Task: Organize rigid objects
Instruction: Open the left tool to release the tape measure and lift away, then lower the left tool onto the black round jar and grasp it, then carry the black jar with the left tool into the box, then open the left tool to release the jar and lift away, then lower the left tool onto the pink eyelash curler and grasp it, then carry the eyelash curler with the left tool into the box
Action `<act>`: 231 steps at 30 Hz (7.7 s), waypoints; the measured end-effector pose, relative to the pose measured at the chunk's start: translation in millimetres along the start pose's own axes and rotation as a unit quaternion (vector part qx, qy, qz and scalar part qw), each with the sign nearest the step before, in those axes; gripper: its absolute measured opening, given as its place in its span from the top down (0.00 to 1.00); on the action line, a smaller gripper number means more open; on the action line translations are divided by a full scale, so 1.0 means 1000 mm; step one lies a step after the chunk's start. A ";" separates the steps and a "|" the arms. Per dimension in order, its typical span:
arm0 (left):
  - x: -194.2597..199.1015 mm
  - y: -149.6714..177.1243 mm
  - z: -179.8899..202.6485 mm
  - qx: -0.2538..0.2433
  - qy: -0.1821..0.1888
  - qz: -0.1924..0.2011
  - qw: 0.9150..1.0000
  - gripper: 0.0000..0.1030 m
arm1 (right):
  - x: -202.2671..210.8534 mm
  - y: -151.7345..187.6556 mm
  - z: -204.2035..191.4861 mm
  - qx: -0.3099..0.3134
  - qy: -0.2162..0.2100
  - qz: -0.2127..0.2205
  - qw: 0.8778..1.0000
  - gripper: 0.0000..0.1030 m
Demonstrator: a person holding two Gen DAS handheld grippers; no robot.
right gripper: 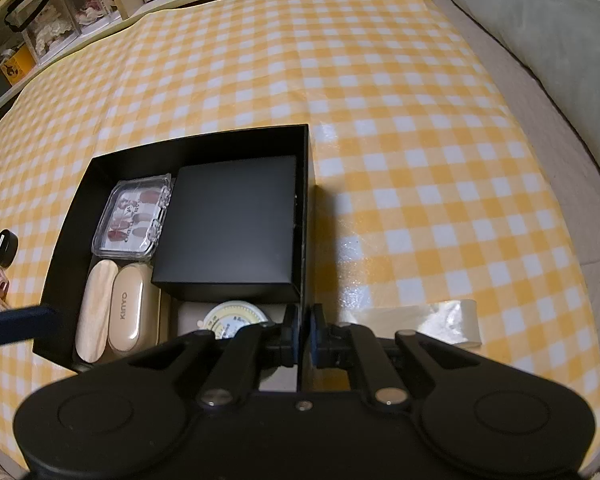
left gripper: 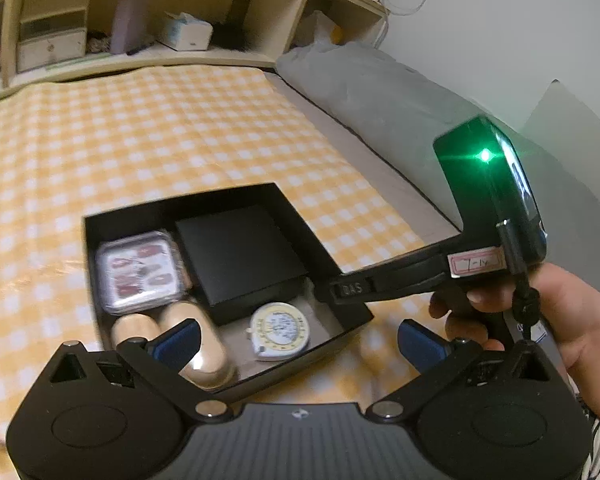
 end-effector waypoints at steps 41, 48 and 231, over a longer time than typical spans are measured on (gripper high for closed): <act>0.079 0.016 -0.290 0.182 -0.259 -0.032 0.948 0.00 | 0.000 0.001 -0.001 0.005 0.002 -0.002 1.000 0.94; 0.066 0.030 -0.306 0.213 -0.269 -0.058 0.938 0.20 | -0.001 0.001 0.000 0.006 0.002 -0.004 1.000 0.94; 0.098 -0.009 -0.182 0.319 -0.193 0.089 0.924 0.62 | -0.004 0.002 -0.005 0.016 0.011 -0.010 1.000 0.91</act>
Point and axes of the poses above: each gripper's, at about its wrist camera, not at the fingertips, and x roughly against the way its jaws point, z to its right, y to its underside, the point moved 5 cm from there along -x, roughly the way its jaws point, and after that the axes turned 1 degree about y, right-handed, at the moved point
